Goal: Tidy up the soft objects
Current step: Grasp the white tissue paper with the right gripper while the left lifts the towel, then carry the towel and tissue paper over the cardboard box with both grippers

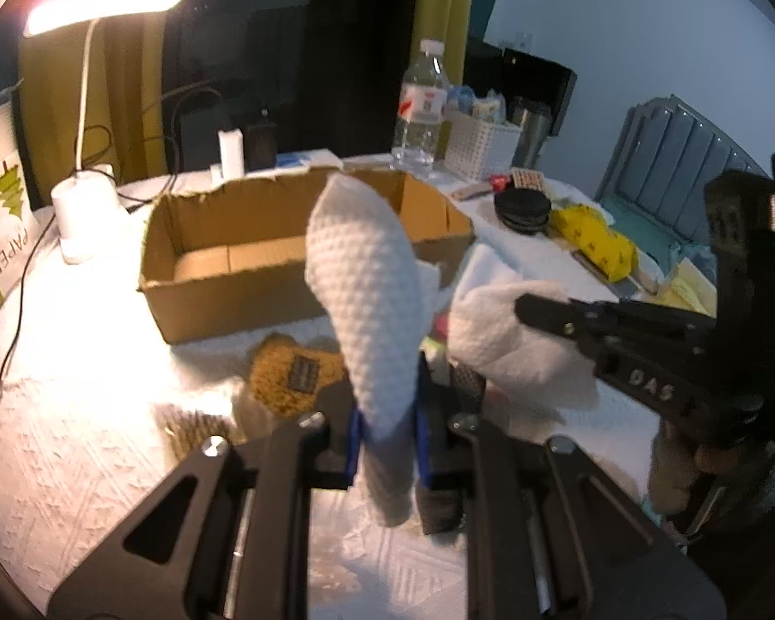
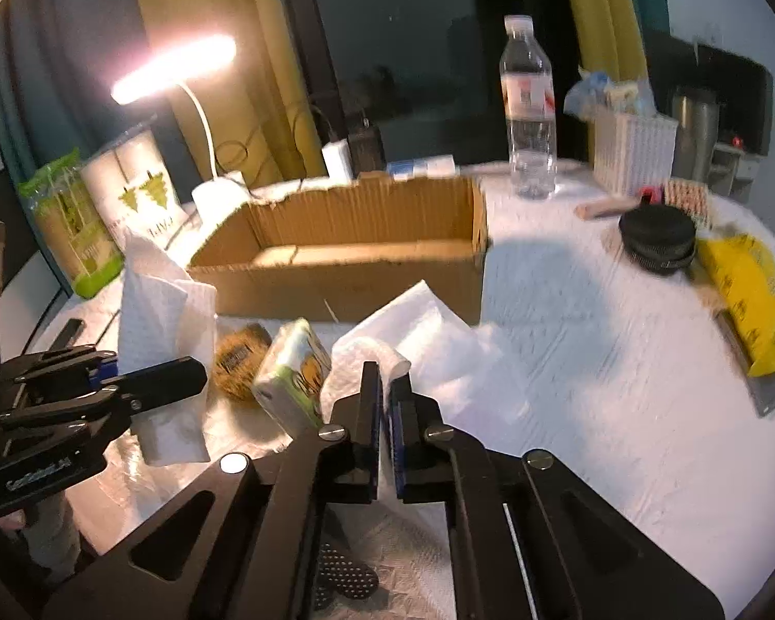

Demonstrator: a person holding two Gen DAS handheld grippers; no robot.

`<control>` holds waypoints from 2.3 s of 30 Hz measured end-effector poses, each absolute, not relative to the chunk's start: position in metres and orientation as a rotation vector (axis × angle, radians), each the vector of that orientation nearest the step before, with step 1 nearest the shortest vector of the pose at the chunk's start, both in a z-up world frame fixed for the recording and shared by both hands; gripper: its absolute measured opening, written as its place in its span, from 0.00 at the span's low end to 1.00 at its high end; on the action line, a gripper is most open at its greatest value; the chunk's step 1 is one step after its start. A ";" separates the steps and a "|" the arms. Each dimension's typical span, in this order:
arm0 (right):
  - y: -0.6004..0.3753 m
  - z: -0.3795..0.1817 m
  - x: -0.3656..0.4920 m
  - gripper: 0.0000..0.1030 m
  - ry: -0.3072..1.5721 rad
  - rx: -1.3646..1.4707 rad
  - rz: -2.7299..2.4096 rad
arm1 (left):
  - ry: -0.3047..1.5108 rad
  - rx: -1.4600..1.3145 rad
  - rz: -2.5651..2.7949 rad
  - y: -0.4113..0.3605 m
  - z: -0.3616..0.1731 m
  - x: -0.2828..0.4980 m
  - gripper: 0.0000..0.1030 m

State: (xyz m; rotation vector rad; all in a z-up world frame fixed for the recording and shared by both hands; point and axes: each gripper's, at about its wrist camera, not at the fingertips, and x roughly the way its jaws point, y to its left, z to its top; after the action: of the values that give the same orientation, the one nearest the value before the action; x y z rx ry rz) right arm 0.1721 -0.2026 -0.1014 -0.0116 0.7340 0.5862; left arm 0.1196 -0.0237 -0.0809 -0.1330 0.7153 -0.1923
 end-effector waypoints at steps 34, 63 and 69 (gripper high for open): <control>-0.210 0.005 0.190 0.03 0.456 -0.033 0.637 | 0.540 -0.133 -0.146 0.010 -0.011 0.146 0.16; -0.198 -0.006 0.279 0.03 0.442 -0.014 0.671 | 0.623 -0.136 -0.141 -0.004 -0.035 0.238 0.16; -0.190 -0.030 0.297 0.03 0.509 0.002 0.694 | 0.673 -0.147 -0.142 -0.006 -0.052 0.259 0.16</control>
State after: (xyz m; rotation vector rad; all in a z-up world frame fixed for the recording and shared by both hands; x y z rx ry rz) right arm 0.2968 -0.1896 -0.0302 0.0017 0.5093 0.6940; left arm 0.2590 -0.0059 -0.0518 -0.1469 0.6732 -0.1420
